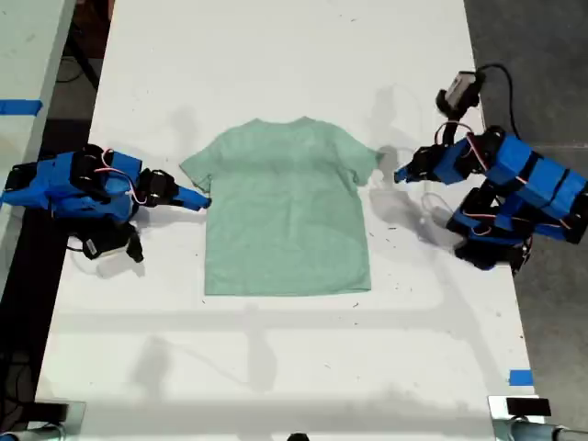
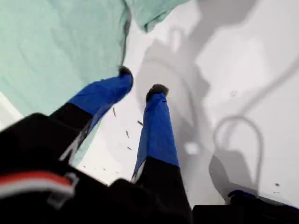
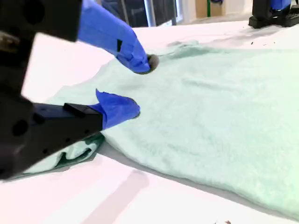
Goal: Fold t shirt
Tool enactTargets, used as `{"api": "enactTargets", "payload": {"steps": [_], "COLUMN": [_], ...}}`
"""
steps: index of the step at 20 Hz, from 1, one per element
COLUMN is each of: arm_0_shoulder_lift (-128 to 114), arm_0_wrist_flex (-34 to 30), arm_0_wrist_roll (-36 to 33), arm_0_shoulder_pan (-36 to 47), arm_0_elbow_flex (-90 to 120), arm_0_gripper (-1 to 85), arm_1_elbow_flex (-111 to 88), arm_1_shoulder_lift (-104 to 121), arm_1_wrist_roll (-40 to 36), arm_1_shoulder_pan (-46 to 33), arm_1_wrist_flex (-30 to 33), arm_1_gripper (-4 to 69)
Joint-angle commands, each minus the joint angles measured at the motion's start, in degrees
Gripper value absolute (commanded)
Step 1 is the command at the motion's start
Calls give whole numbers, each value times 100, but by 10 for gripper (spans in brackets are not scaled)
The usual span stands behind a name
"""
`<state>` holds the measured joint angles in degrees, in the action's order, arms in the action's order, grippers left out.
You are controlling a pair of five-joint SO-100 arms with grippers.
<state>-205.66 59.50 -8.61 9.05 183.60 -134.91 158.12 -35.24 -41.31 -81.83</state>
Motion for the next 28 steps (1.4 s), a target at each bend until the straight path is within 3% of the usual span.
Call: {"api": "enactTargets", "payload": {"steps": [1,5,8,12,16,17,18,25,28], "arm_0_shoulder_lift": [-53,-53,-53,-53,-53,-53,-53,-53,-53], "arm_0_wrist_flex": [9,9,9,9,9,9,9,9,9], "arm_0_wrist_roll": [79,79,79,79,79,79,79,79,79], "arm_0_shoulder_pan": [-97,-97,-97,-97,-97,-97,-97,-97,-97], "arm_0_elbow_flex": [44,44,44,44,44,44,44,44,44], "arm_0_gripper": [117,117,117,117,117,117,117,117,117], "arm_1_elbow_flex": [888,1028,1011,1371,2083,2197,2215,2355,2962], "arm_1_shoulder_lift": [-1222,-2584,-3331,-4351,-5537,-5739,-5801,-4755,-4597], "arm_1_wrist_roll": [-729,-940,-809,-729,-773,-738,-686,-721,-501], "arm_1_shoulder_pan": [-1028,-1371,-1468,-1450,-1318,-1310,-1318,-1723,-879], "arm_1_wrist_flex": [211,1433,2347,2953,3094,3023,2979,1916,1538], "arm_1_gripper": [208,224,178,175,177,24,4,4,4]}}
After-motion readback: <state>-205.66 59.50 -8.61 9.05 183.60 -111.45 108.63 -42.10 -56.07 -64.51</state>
